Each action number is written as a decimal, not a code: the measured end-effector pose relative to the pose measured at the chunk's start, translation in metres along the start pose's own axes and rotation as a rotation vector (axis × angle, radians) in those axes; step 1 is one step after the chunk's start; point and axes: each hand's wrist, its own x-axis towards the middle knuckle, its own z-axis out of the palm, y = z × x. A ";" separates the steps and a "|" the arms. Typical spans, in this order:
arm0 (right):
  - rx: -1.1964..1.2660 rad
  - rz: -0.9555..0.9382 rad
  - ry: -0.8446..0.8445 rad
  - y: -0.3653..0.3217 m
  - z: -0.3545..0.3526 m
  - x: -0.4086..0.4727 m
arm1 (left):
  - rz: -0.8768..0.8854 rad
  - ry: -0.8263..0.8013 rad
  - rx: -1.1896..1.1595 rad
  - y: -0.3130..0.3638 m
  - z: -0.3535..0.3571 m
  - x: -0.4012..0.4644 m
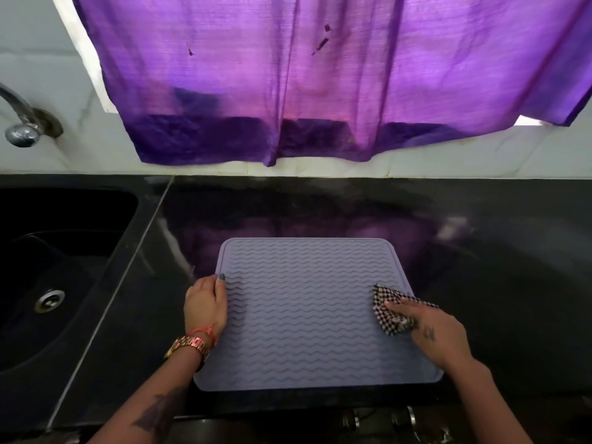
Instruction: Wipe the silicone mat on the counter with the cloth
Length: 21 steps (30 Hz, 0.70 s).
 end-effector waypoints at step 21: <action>0.387 0.160 0.062 -0.085 0.018 -0.085 | -0.011 -0.143 -0.101 0.001 -0.018 -0.017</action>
